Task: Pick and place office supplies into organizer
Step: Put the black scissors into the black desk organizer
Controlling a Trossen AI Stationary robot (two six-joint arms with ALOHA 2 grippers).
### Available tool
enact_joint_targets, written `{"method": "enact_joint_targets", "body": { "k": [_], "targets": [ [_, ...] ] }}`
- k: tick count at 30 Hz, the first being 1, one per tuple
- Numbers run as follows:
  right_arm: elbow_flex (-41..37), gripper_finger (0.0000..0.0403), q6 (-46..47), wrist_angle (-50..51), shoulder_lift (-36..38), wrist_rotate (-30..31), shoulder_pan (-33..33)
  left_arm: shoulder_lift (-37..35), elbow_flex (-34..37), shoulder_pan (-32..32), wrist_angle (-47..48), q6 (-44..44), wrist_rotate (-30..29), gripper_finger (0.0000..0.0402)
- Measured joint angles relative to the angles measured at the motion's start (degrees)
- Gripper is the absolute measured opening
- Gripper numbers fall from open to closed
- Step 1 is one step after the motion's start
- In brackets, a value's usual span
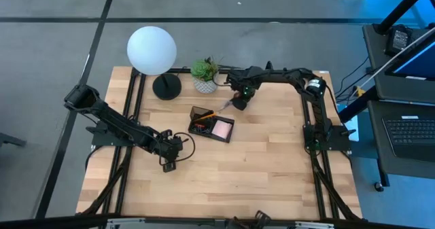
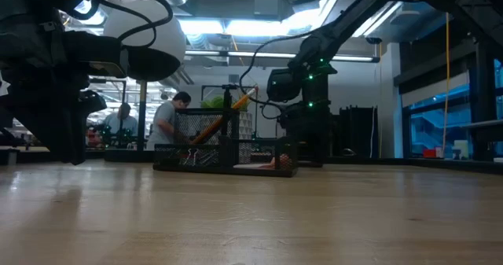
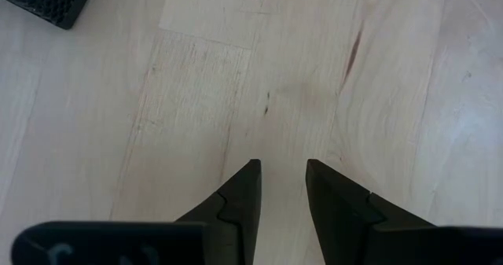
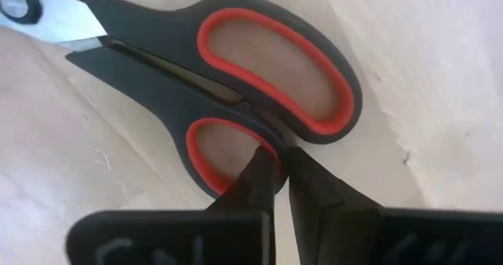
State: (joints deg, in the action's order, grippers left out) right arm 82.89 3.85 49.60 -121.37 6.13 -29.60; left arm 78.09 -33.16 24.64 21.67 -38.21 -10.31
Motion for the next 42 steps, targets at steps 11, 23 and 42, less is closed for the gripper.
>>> {"method": "enact_joint_targets", "body": {
  "k": [11,23,42],
  "targets": [
    [-0.2,0.0015,-5.3,-0.9,4.4,10.0,4.6,0.0,0.0,0.0,0.0,0.0,0.0,0.0097],
    [-0.1,0.0015,-12.8,-0.6,7.2,29.1,10.3,0.0,0.0,0.0,0.0,-0.2,4.9,0.0097],
    [0.2,0.0015,-36.3,-22.3,21.2,57.3,28.5,0.0,0.0,0.0,-0.1,-0.6,5.1,0.0097]
  ]
}}
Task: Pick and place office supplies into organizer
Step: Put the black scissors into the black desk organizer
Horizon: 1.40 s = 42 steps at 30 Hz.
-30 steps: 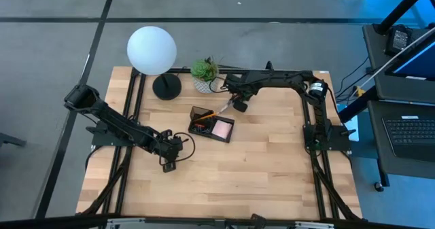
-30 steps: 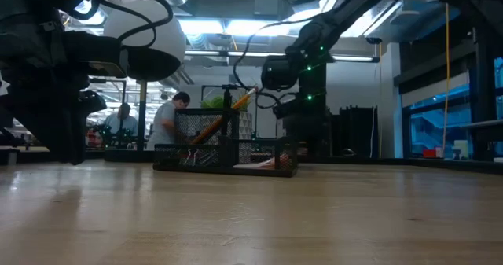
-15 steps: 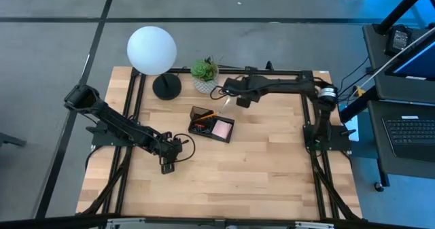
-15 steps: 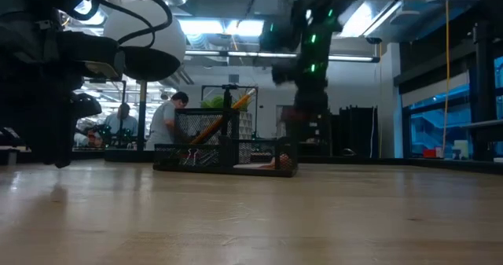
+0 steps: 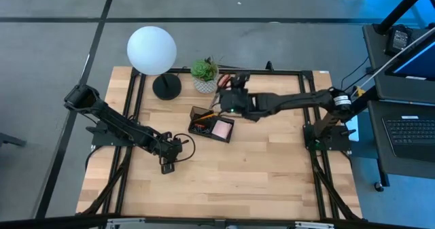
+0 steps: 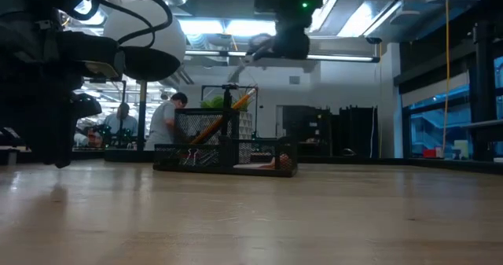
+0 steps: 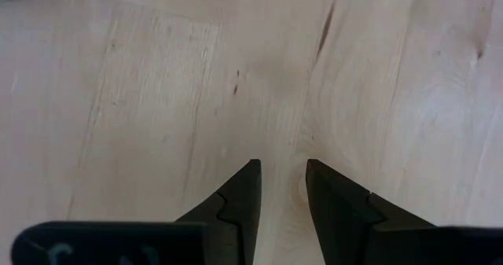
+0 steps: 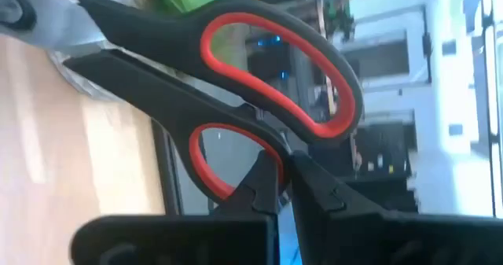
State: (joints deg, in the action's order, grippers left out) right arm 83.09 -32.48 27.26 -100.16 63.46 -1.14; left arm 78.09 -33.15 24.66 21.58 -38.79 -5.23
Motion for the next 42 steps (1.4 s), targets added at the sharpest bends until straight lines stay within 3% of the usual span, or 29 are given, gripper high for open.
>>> {"method": "enact_joint_targets", "body": {
  "k": [18,42],
  "targets": [
    [-0.1,0.0015,-23.5,-25.0,-13.2,1.8,2.2,0.0,0.0,0.0,-0.1,0.0,0.0,0.0097],
    [-0.1,0.0023,-26.2,-25.4,-13.8,1.9,7.6,0.0,0.0,0.0,0.1,0.6,0.0,0.0097]
  ]
}}
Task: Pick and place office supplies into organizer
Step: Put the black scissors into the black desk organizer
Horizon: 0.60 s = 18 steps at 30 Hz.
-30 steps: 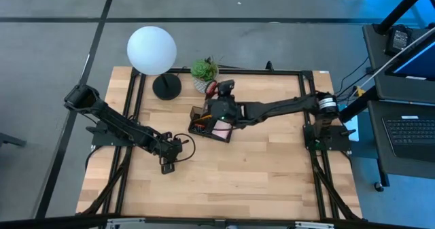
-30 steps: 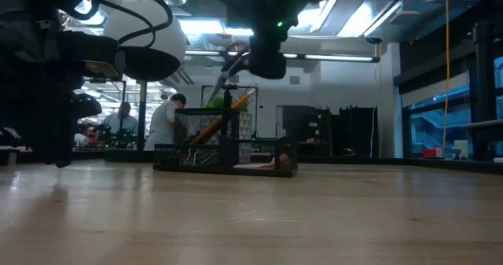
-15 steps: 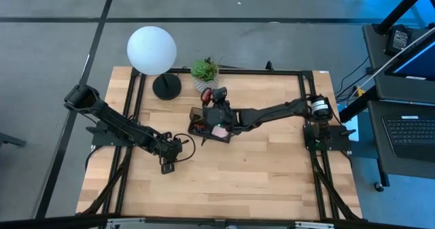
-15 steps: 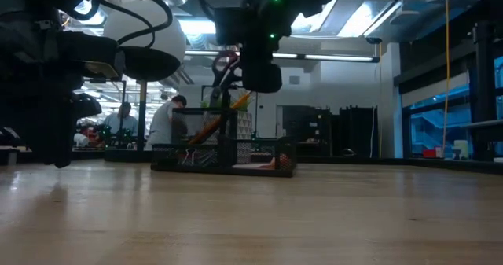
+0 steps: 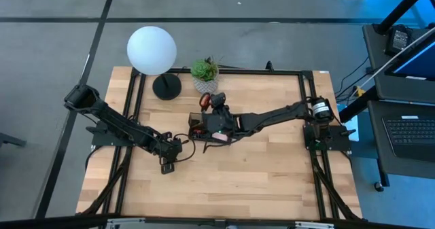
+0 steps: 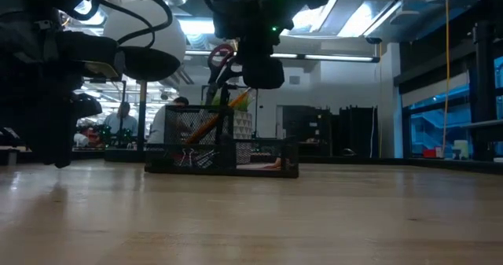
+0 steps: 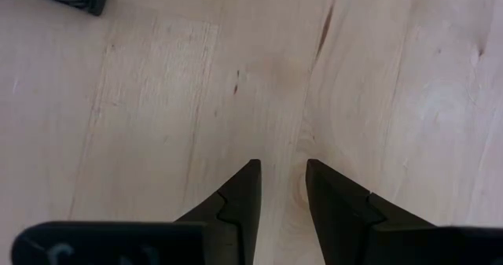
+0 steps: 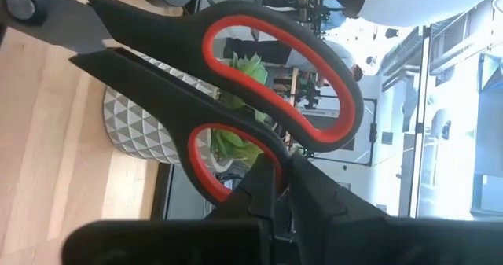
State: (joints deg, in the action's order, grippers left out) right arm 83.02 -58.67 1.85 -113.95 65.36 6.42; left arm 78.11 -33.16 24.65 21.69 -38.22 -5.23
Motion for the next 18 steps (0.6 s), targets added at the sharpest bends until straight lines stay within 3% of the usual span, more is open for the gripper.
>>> {"method": "enact_joint_targets", "body": {
  "k": [9,18],
  "targets": [
    [0.0,0.0024,10.4,2.1,0.0,1.4,1.7,0.0,0.0,0.0,0.0,0.0,0.0,0.0097],
    [0.0,0.0024,11.8,2.5,0.0,5.0,2.2,0.0,0.0,0.0,0.0,0.0,0.0,0.0097]
  ]
}}
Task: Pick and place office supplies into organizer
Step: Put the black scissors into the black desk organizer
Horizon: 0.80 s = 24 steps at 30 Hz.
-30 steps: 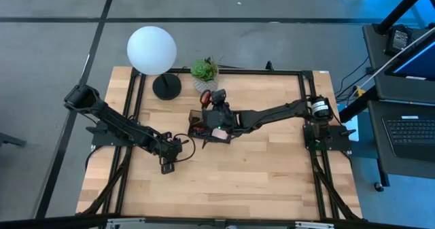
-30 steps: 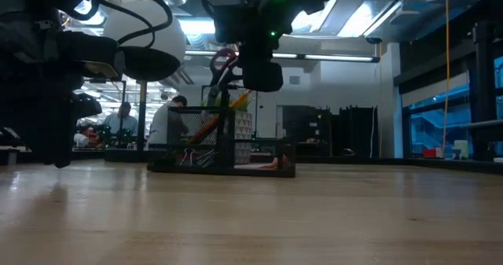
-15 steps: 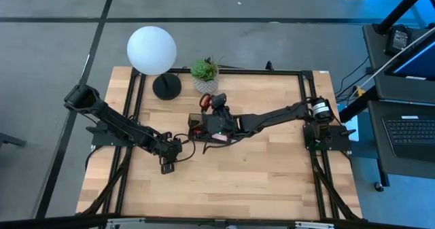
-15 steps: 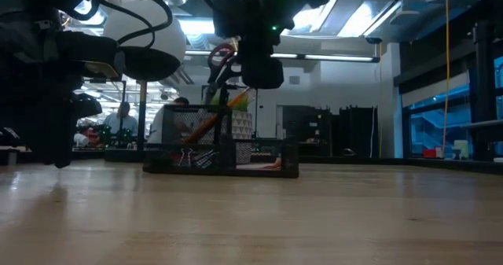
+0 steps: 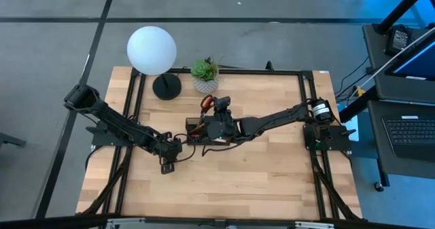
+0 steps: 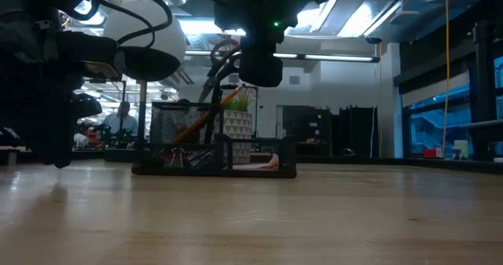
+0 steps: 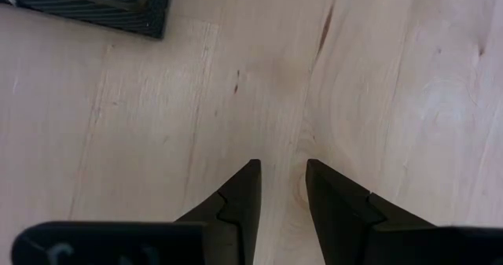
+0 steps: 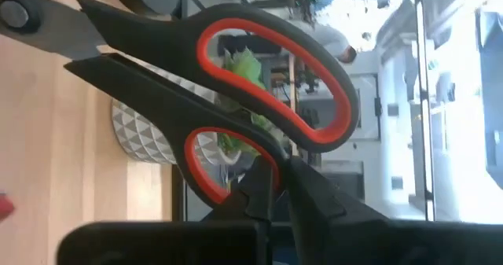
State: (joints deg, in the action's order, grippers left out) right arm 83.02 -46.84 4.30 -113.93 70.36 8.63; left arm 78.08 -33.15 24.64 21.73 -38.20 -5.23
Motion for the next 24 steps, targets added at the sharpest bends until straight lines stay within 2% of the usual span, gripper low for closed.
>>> {"method": "enact_joint_targets", "body": {
  "k": [4,9,16,24],
  "targets": [
    [0.0,0.0024,4.6,1.7,0.0,0.4,0.1,0.0,0.0,0.0,1.4,0.0,0.0,0.0097],
    [0.0,0.0024,6.2,2.0,0.0,0.4,0.7,0.0,0.0,0.0,3.3,0.0,0.0,0.0097],
    [0.1,0.0024,5.8,2.0,-0.7,0.3,1.7,0.0,0.0,0.0,4.3,0.0,0.0,0.0097],
    [0.1,0.0024,4.7,0.9,-5.0,2.2,1.4,0.0,0.0,0.0,4.3,0.8,0.0,0.0097]
  ]
}}
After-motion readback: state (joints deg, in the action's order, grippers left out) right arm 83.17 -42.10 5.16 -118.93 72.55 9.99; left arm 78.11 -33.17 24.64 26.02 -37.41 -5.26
